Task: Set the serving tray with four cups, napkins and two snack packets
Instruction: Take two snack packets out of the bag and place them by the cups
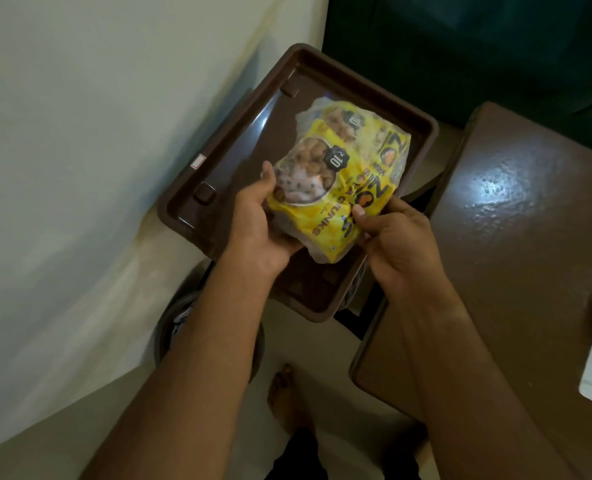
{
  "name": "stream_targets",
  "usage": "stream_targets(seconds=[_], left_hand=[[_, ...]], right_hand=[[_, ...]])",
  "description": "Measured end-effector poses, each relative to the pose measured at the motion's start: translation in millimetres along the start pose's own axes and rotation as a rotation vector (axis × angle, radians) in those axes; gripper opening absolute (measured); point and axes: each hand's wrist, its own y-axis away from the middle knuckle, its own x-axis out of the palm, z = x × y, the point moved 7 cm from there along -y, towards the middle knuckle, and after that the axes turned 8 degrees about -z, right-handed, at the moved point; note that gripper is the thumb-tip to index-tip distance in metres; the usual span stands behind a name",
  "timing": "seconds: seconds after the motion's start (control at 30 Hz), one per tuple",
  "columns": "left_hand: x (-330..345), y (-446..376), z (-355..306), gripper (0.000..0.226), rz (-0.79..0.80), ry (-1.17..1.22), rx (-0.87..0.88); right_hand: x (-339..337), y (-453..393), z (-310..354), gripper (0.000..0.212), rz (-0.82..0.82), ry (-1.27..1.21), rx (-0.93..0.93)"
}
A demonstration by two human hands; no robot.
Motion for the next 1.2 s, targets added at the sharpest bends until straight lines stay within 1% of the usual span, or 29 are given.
stream_targets(seconds=[0.03,0.13,0.2,0.23,0.3,0.37,0.4,0.43,0.47,0.5,0.53,0.57,0.63,0.7,0.77,0.83,0.87,0.93,1.1,1.2], left_hand=[[1.3,-1.0,-4.0,0.054,0.006,-0.006,-0.008],[1.7,-3.8,-8.8,0.046,-0.083,-0.058,0.014],[-2.4,-7.0,-13.0,0.045,-0.165,-0.108,0.124],[-5.9,-7.8,-17.1,0.044,-0.218,-0.152,0.205],[-13.6,-8.7,-24.7,0.031,-0.311,-0.297,0.351],[-16.4,-10.6,-33.2,0.021,-0.335,-0.449,0.452],[-16.9,-11.2,-37.6,0.015,-0.335,-0.479,0.464],[-17.0,-11.5,-40.9,0.014,-0.334,-0.486,0.438],[-18.6,-14.3,-42.9,0.034,-0.330,-0.481,0.393],[-20.2,-18.1,-43.2,0.058,-0.316,-0.461,0.341],[-21.7,-22.1,-44.2,0.074,-0.309,-0.459,0.304],[-21.3,-26.1,-45.2,0.075,-0.290,-0.491,0.273],[-16.5,-31.9,-46.0,0.053,-0.208,-0.565,0.214],[-6.4,-35.1,-44.4,0.033,-0.092,-0.549,0.150],[0.7,-37.8,-41.4,0.023,-0.011,-0.507,0.118],[0.8,-41.6,-41.0,0.013,-0.002,-0.474,0.121],[-1.9,-43.4,-42.0,0.012,-0.015,-0.457,0.134],[-8.5,-46.3,-45.5,0.021,-0.059,-0.465,0.179],[-18.1,-42.5,-56.8,0.033,-0.246,-0.677,0.336],[-15.3,-30.9,-68.7,0.061,-0.392,-0.882,0.497]], right_hand=[[-2.0,-1.1,3.2,0.029,-0.003,0.015,-0.015],[-7.8,-4.4,13.2,0.023,-0.042,0.051,-0.063],[-8.6,-5.6,16.9,0.009,-0.029,0.060,-0.069],[-8.4,-5.4,17.9,0.008,-0.026,0.065,-0.068],[-11.3,-7.6,18.0,0.020,-0.047,0.094,-0.085],[-13.0,-8.0,19.9,0.015,-0.063,0.092,-0.114],[-13.4,-8.5,21.0,0.012,-0.061,0.068,-0.118],[-13.7,-9.5,22.0,0.012,-0.058,0.039,-0.115],[-14.5,-10.5,23.9,0.013,-0.053,0.021,-0.114],[-15.2,-11.7,25.9,0.014,-0.045,0.011,-0.116],[-15.8,-12.5,27.8,0.014,-0.038,0.006,-0.121],[-15.8,-13.1,29.2,0.014,-0.032,0.009,-0.124],[-14.6,-12.8,28.2,0.016,-0.027,0.043,-0.128],[-13.5,-12.3,24.7,0.017,-0.030,0.075,-0.124],[-12.6,-12.2,22.9,0.018,-0.043,0.080,-0.117],[-12.0,-12.8,23.3,0.019,-0.062,0.079,-0.119],[-12.0,-12.9,23.5,0.019,-0.073,0.086,-0.129],[-11.7,-13.4,22.9,0.019,-0.094,0.119,-0.160],[-8.8,-12.4,18.2,0.014,-0.113,0.158,-0.190],[-9.4,-10.8,17.4,0.014,-0.126,0.164,-0.207]])
